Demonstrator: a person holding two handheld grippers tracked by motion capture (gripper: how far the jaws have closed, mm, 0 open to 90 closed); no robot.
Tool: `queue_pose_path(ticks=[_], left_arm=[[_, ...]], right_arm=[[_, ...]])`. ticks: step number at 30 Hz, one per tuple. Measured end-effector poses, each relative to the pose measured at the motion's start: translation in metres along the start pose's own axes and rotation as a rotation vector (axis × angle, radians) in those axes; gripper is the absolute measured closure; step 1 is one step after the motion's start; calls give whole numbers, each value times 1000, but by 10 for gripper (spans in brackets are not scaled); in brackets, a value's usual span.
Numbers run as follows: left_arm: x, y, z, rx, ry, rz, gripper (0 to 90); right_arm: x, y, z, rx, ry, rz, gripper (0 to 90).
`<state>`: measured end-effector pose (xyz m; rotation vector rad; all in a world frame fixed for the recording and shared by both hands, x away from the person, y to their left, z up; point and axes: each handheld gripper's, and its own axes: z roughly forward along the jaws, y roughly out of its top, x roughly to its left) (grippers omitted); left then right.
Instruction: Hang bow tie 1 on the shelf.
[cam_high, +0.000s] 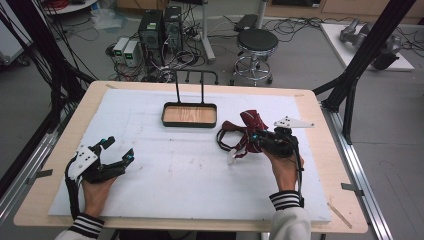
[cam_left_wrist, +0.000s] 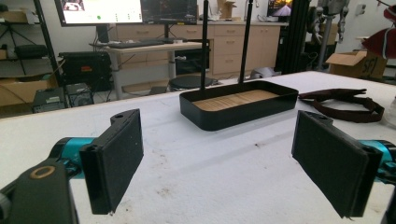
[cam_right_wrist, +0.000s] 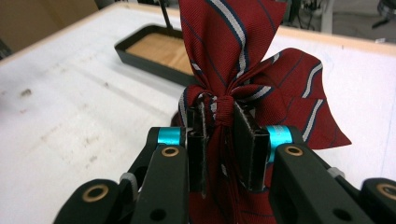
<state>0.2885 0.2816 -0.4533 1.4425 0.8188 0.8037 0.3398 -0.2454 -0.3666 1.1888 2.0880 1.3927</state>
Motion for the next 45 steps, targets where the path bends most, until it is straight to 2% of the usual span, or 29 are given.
queue_pose_path(ticks=[5,8,17,28,45], left_arm=[[0,0,0,-1,-3,1,169],[0,0,0,-2,-3,1,169],[-1,0,0,-3,-1,4,169],[-1,0,0,-2,-1,5,169],[-1,0,0,0,-2,12,169]], right_arm=[[5,10,-1,-38,7,-25,761],[9,19,0,-79,8,-65,761],[15,37,5,-110,19,-83,761],[23,68,19,-142,22,-134,761],[30,96,41,-142,34,-152,761]])
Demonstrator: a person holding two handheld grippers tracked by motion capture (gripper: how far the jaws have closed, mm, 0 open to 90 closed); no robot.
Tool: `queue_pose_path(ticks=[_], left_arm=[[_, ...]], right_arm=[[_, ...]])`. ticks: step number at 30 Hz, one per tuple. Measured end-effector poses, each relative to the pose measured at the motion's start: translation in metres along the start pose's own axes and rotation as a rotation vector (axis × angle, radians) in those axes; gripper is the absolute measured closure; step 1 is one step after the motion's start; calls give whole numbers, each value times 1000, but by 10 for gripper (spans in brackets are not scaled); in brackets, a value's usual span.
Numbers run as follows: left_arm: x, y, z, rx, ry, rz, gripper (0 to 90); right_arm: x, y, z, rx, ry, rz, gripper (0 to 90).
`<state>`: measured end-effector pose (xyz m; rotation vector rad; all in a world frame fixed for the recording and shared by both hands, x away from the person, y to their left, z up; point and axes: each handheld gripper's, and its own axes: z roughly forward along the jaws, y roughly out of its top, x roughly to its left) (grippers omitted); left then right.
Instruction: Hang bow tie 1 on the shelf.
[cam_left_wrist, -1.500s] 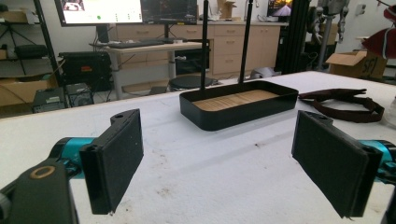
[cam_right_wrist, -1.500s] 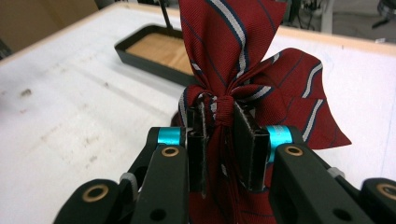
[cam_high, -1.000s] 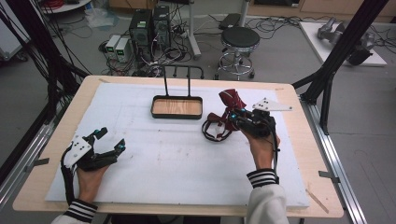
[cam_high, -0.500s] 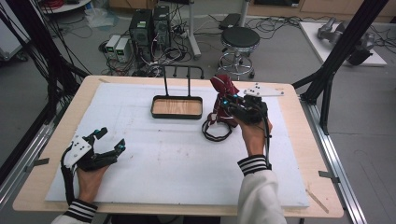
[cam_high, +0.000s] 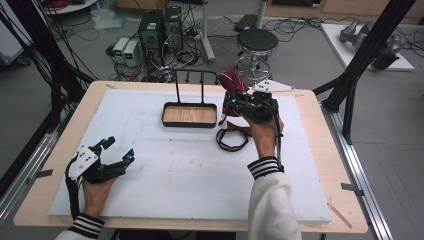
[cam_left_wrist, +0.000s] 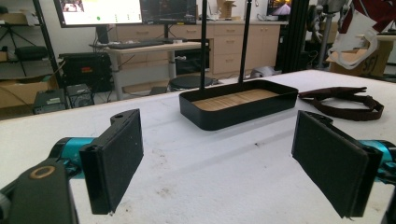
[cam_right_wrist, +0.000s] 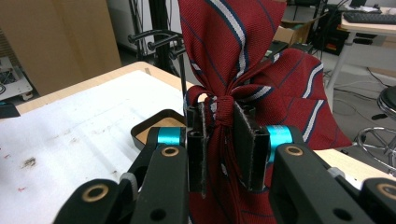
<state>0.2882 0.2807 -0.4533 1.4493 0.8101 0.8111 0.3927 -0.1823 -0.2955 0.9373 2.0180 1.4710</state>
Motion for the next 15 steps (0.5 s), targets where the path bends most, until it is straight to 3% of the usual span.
queue_pose_path(ticks=[15], left_arm=[[0,0,0,0,0,0,169]], right_arm=[[6,19,21,-15,14,-27,761]])
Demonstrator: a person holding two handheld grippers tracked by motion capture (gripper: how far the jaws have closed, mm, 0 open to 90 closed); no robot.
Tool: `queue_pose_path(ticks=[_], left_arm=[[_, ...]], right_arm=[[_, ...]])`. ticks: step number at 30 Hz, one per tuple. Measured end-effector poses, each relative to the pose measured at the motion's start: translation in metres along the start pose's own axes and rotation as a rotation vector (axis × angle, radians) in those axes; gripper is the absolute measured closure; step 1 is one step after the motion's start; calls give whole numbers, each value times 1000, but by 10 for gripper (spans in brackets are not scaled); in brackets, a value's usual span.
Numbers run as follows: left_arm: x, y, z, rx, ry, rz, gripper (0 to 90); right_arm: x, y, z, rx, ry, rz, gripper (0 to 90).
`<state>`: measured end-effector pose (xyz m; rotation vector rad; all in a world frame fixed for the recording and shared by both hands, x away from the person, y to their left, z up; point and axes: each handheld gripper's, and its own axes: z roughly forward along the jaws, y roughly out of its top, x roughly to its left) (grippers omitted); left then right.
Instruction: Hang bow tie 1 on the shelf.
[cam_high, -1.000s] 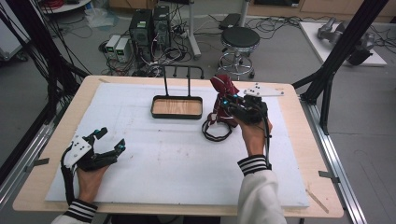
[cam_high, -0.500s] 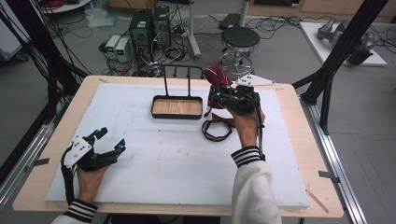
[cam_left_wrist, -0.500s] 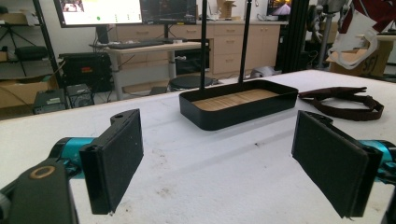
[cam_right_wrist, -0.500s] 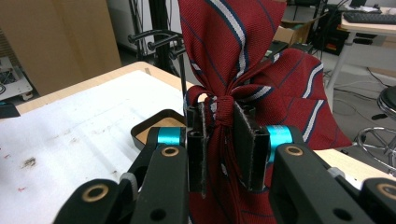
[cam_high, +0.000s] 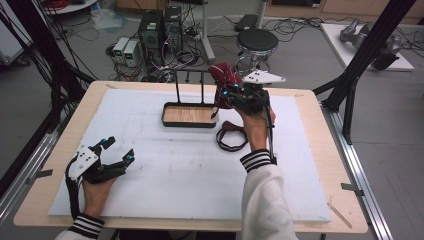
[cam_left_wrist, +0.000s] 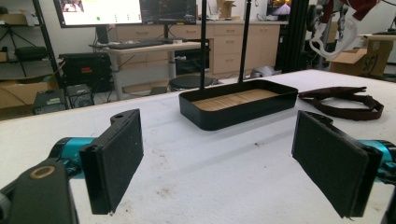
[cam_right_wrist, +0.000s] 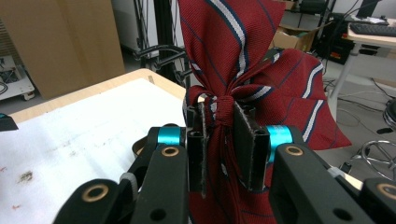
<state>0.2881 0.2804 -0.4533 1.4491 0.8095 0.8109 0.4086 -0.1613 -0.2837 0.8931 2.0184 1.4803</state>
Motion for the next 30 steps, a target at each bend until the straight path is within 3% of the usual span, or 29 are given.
queue_pose_path(ticks=[15,30], left_arm=[[0,0,0,-2,1,1,169],[0,0,0,-2,0,-1,169]], right_arm=[[-2,10,20,5,4,-12,761],[-9,16,39,17,-45,-29,760]])
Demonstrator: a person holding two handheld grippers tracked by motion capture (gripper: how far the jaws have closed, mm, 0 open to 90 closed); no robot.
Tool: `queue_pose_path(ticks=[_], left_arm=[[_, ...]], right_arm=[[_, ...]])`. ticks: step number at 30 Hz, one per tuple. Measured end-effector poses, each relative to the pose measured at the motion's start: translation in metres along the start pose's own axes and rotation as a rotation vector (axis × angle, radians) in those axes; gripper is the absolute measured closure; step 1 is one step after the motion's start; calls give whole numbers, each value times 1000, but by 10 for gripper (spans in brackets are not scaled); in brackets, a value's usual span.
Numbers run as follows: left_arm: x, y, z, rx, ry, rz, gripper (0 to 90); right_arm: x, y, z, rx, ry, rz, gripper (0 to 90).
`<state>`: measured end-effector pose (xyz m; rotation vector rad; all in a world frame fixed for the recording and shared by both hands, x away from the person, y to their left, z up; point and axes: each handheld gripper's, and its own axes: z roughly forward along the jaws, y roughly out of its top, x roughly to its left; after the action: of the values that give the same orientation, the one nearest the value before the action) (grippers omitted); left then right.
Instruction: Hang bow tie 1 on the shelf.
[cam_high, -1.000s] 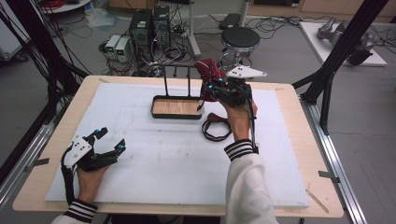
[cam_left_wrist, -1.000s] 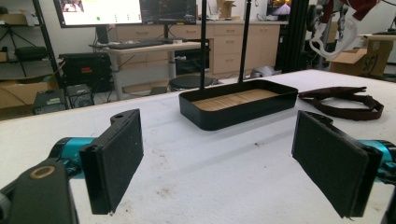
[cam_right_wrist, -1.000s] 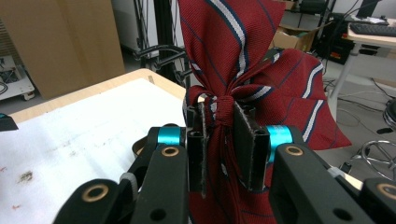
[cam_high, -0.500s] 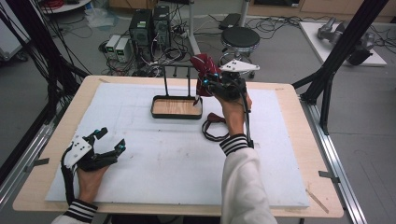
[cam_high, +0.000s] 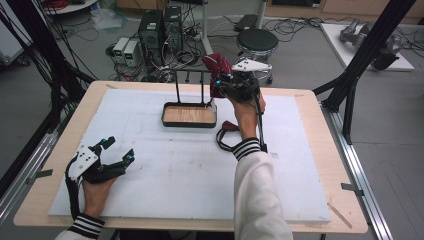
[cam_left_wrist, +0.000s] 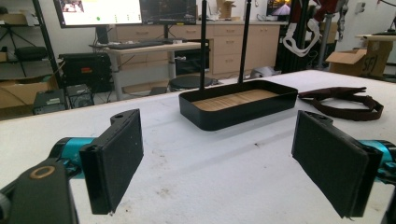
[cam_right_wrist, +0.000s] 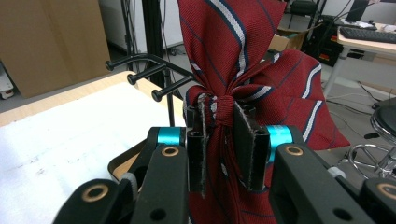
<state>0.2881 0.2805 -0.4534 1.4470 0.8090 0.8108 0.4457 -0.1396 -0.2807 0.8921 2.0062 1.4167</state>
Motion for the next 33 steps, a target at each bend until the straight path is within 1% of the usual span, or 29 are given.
queue_pose_path(ticks=[1,2,3,5,6,11,14,18,20,22,30,31,33], left_arm=[[0,0,0,0,0,0,169],[0,0,0,0,0,0,169],[0,0,0,0,0,0,169],[0,0,0,1,0,1,169],[0,0,0,1,-1,1,169],[0,0,0,0,1,1,169],[0,0,0,-1,0,0,169],[0,0,0,-1,0,0,169],[0,0,0,-1,0,-1,169],[0,0,0,-2,1,0,169],[0,0,0,-1,1,1,169],[0,0,0,-1,1,1,169],[0,0,0,-1,1,1,169]], right_arm=[[0,1,3,8,-7,-16,760],[0,2,4,1,-13,-26,760],[0,2,5,10,-20,-19,760],[-1,1,6,14,-22,-23,760],[-3,0,7,21,-39,-23,760],[-10,-3,8,27,-70,-16,759],[-12,-4,9,34,-66,-6,759],[-11,-5,13,25,-63,-24,759],[-10,-5,13,26,-60,-18,759],[-11,-5,15,27,-60,-27,759],[-16,-6,18,27,-72,-34,759],[-17,-7,19,36,-76,-27,758],[-19,-8,20,33,-68,-23,758]])
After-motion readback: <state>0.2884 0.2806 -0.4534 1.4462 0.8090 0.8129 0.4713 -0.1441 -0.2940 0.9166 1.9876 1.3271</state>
